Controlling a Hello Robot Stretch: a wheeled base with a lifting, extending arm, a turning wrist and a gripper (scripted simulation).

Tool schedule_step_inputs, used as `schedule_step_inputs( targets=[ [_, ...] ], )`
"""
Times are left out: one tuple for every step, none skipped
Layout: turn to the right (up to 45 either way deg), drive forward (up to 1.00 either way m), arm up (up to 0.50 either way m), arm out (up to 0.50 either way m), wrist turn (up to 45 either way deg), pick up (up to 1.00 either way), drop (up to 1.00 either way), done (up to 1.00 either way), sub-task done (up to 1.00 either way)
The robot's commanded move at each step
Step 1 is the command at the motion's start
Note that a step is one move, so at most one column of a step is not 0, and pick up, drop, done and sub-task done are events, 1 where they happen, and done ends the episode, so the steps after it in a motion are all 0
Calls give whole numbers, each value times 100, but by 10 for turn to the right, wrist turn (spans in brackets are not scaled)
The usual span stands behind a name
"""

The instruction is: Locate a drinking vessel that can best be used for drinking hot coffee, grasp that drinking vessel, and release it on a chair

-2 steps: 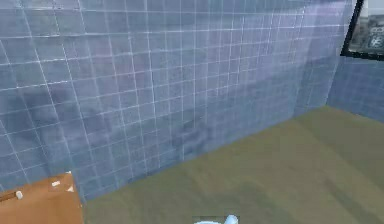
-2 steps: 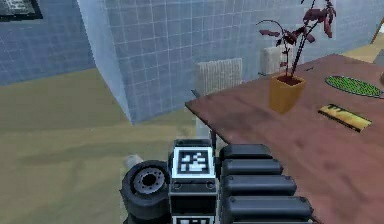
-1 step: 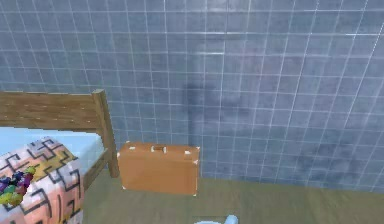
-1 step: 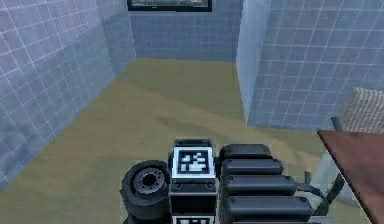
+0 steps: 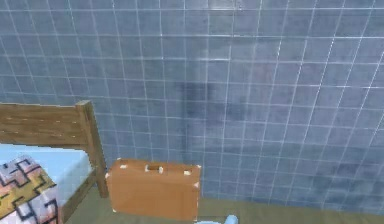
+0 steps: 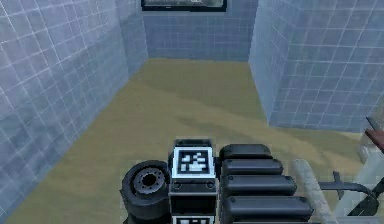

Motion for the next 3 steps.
schedule_step_inputs(
  targets=[
    [450,0,0,0,0,0,0,0,0],
    [420,0,0,0,0,0,0,0,0],
    [0,100,0,0,0,0,0,0,0]
  ],
)
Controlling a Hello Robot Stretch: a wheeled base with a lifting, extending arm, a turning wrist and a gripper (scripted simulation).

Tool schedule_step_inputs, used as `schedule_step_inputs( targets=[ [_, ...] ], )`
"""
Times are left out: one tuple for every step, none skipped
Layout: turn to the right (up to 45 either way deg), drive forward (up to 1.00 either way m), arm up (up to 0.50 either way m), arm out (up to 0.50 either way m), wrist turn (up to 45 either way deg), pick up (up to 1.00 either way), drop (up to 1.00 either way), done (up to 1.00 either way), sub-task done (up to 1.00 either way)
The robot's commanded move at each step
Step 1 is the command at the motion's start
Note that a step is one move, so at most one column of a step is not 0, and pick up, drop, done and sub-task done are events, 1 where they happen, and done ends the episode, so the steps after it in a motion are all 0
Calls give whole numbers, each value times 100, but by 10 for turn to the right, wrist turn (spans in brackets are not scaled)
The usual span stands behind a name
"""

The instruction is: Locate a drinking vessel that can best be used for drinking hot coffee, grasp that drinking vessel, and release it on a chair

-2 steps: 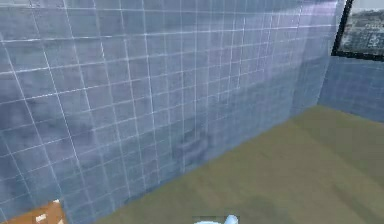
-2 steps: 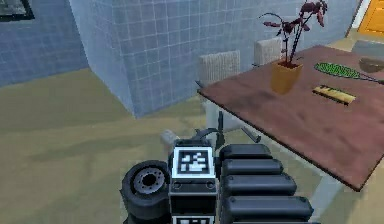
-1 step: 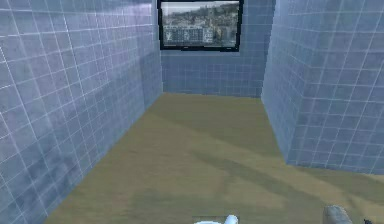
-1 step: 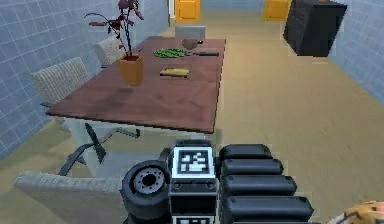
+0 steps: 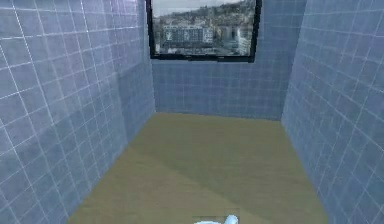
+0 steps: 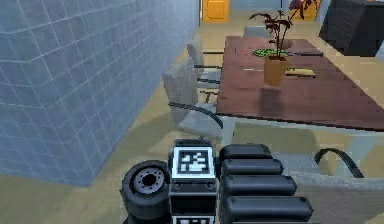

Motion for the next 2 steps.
schedule_step_inputs(
  targets=[
    [0,5,0,0,0,0,0,0,0],
    [450,0,0,0,0,0,0,0,0]
  ],
)
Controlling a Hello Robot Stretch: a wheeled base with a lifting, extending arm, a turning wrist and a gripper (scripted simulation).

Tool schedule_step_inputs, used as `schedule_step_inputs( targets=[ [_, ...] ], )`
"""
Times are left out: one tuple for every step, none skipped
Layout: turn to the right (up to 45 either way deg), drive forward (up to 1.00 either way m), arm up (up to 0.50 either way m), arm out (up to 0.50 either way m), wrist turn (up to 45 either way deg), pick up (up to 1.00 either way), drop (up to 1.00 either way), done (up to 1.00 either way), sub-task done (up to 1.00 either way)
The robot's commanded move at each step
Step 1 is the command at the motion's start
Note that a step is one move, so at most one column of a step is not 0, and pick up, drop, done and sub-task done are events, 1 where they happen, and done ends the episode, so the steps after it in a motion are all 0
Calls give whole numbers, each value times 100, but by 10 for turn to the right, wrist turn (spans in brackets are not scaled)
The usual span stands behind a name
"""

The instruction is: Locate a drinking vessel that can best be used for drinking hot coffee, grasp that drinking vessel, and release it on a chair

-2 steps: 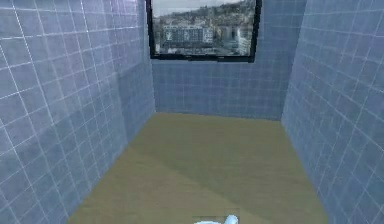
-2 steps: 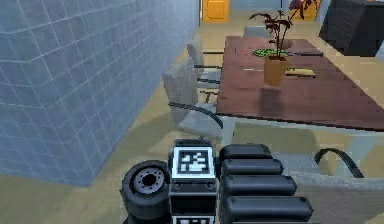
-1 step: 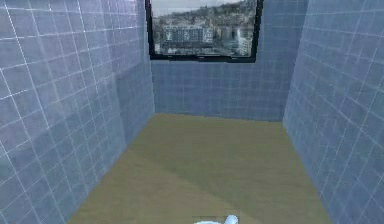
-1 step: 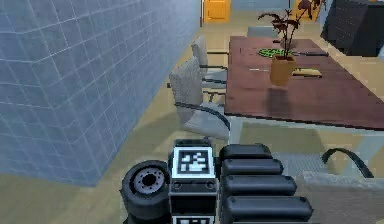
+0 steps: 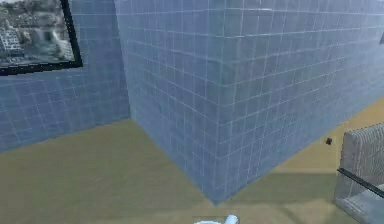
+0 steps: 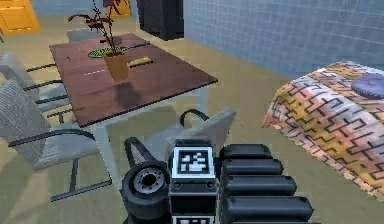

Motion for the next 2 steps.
schedule_step_inputs(
  targets=[
    [150,0,0,0,0,0,0,0,0],
    [0,80,0,0,0,0,0,0,0]
  ],
)
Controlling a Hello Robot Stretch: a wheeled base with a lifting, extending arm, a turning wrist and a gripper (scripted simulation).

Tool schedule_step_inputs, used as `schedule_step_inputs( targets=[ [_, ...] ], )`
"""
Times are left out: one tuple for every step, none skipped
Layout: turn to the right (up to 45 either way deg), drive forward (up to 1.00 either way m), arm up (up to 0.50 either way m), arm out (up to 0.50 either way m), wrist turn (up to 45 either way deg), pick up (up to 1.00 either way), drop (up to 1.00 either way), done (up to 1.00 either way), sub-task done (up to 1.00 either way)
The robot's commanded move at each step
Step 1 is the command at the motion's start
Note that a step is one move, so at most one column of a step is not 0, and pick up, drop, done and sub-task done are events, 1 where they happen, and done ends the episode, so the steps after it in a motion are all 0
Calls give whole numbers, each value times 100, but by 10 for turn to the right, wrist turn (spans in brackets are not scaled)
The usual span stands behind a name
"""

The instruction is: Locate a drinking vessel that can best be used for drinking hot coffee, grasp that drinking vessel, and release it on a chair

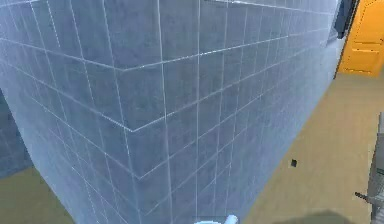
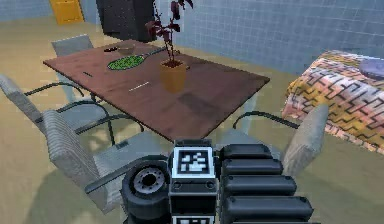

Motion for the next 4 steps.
schedule_step_inputs(
  targets=[
    [-450,0,0,0,0,0,0,0,0],
    [-240,0,0,0,0,0,0,0,0],
    [450,0,0,0,0,0,0,0,0],
    [120,0,0,0,0,0,0,0,0]
  ],
)
